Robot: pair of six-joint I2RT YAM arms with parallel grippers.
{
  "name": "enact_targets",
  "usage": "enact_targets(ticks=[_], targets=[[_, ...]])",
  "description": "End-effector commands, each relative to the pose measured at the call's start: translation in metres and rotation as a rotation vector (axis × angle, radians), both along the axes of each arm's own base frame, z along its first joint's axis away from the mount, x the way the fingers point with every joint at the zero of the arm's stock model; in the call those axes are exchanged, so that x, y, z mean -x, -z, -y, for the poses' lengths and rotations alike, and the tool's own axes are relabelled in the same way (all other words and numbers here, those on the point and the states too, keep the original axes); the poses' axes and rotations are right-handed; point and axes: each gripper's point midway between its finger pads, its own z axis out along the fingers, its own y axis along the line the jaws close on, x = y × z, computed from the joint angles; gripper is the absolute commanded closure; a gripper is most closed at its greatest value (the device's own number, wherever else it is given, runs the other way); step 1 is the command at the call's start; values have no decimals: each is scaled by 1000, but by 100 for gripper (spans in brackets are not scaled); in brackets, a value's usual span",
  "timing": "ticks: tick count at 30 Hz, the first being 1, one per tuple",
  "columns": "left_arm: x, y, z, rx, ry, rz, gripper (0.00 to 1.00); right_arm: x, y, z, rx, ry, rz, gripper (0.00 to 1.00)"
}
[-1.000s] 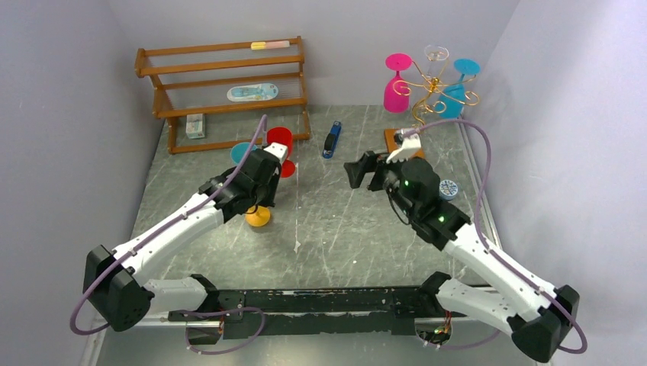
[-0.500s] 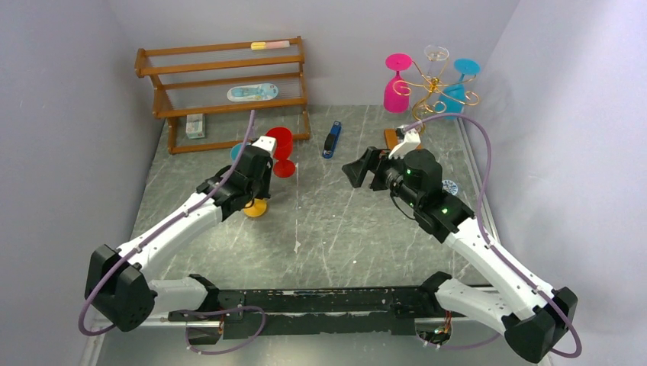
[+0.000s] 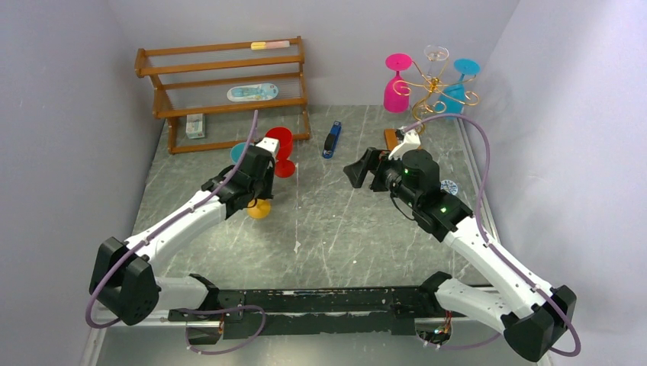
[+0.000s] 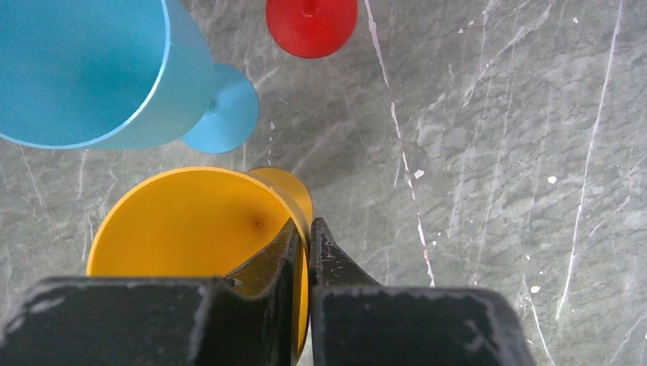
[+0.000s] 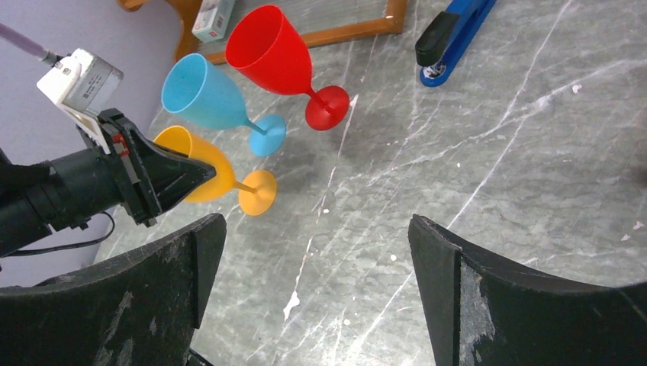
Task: Take the wine glass off the wine glass rack
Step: Place the wine glass at the center of the board.
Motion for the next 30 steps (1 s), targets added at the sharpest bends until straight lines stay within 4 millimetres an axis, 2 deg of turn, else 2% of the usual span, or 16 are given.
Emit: enact_targets(ticks=[1,5,17,24,27,30], targets=[[-8,-4,0,-1,-5,7,95,-3,4,5,16,21,-13,6],[-10,-4,-9,-34,-36,8,95,-2,4,3,0,14,-16,6],[-14,-6,-12,-39,-58,11,95,-2,8,2,8,9,-33,6],[-12,0,-1,-11,-12,-25,92,-1,13,0,5,1,-53,5],[-12,1,1,-1,-6,-31,89,0,13,-2,3,-9,-56,6],[-12,0,-1,-4,-17,-36,78,0,11,-1,15,-10,-56,6]])
